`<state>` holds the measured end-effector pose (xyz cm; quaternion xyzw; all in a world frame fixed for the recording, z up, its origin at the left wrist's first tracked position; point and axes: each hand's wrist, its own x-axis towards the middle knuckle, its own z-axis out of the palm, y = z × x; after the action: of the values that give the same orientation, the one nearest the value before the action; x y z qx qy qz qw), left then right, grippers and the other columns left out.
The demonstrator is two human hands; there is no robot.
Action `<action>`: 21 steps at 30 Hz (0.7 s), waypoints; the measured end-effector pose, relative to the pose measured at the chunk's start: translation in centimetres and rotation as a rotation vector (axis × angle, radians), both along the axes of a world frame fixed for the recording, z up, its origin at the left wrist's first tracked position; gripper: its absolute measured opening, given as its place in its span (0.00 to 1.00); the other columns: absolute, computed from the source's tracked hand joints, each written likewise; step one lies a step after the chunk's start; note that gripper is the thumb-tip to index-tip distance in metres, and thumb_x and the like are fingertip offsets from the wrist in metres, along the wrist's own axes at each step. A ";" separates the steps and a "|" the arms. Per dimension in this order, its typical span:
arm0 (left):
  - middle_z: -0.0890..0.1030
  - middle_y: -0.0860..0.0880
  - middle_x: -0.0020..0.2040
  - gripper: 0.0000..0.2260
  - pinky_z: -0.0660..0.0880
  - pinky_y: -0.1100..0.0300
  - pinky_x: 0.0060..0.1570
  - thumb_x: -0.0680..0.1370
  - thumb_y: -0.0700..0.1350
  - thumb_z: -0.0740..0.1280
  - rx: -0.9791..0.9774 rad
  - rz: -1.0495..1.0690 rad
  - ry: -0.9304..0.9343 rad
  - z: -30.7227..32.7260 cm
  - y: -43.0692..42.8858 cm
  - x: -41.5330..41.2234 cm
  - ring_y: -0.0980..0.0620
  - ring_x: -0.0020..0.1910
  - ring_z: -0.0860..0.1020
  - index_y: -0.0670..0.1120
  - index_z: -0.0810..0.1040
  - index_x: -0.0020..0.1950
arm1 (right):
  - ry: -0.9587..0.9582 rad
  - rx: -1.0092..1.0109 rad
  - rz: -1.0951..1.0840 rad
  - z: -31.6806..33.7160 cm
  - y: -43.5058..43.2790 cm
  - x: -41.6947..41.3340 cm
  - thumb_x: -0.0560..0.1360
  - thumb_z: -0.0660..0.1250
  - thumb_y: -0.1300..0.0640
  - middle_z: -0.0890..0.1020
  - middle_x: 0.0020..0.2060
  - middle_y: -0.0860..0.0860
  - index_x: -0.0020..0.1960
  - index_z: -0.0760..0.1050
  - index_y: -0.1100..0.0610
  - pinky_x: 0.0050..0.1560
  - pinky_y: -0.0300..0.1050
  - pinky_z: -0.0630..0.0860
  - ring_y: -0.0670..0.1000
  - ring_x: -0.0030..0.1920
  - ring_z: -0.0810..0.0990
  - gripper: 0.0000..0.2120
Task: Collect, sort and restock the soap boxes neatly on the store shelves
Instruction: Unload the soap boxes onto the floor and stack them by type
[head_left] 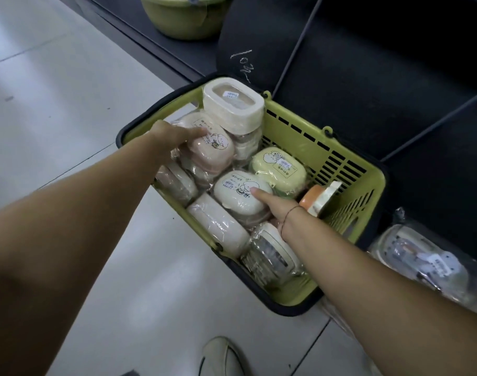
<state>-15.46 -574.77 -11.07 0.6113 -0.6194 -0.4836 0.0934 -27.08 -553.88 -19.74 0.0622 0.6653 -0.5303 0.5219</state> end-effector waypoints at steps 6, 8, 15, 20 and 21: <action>0.83 0.38 0.47 0.28 0.82 0.55 0.43 0.67 0.49 0.79 -0.018 0.024 0.196 2.0 2.1 0.6 0.48 0.36 0.82 0.35 0.77 0.60 | 0.135 -0.066 -0.099 4.4 1.4 0.1 0.53 0.82 0.54 0.82 0.52 0.59 0.63 0.72 0.59 0.39 0.57 0.83 0.61 0.46 0.83 0.40; 0.82 0.41 0.42 0.25 0.79 0.62 0.31 0.72 0.44 0.76 -0.026 0.052 0.281 3.5 3.8 0.5 0.52 0.28 0.82 0.33 0.74 0.62 | 0.172 -0.147 -0.130 7.0 2.6 -0.4 0.62 0.80 0.56 0.80 0.55 0.58 0.64 0.72 0.58 0.34 0.50 0.82 0.60 0.48 0.83 0.33; 0.83 0.45 0.38 0.19 0.81 0.61 0.39 0.74 0.43 0.73 0.098 -0.024 0.466 10.9 10.8 -1.8 0.52 0.36 0.81 0.36 0.75 0.61 | 0.295 -0.311 -0.212 14.9 14.5 -1.8 0.70 0.75 0.55 0.82 0.53 0.54 0.58 0.74 0.55 0.49 0.56 0.82 0.55 0.51 0.83 0.19; 0.81 0.45 0.54 0.21 0.78 0.57 0.50 0.75 0.48 0.72 0.170 -0.157 0.468 14.9 19.1 -6.0 0.50 0.48 0.80 0.41 0.74 0.66 | 0.219 -0.330 -0.343 16.7 28.0 -3.0 0.67 0.75 0.54 0.84 0.51 0.58 0.56 0.76 0.57 0.45 0.56 0.81 0.57 0.47 0.85 0.20; 0.80 0.45 0.54 0.21 0.77 0.56 0.50 0.76 0.49 0.71 0.188 -0.167 0.477 15.2 20.9 -6.7 0.50 0.49 0.80 0.42 0.74 0.66 | 0.196 -0.338 -0.391 16.7 30.6 -3.4 0.66 0.74 0.53 0.85 0.50 0.58 0.55 0.76 0.58 0.44 0.54 0.82 0.57 0.46 0.85 0.20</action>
<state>-22.13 -553.87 4.12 0.4329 -0.5806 -0.6754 0.1391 -30.49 -523.29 -2.99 0.0501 0.5901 -0.7279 0.3455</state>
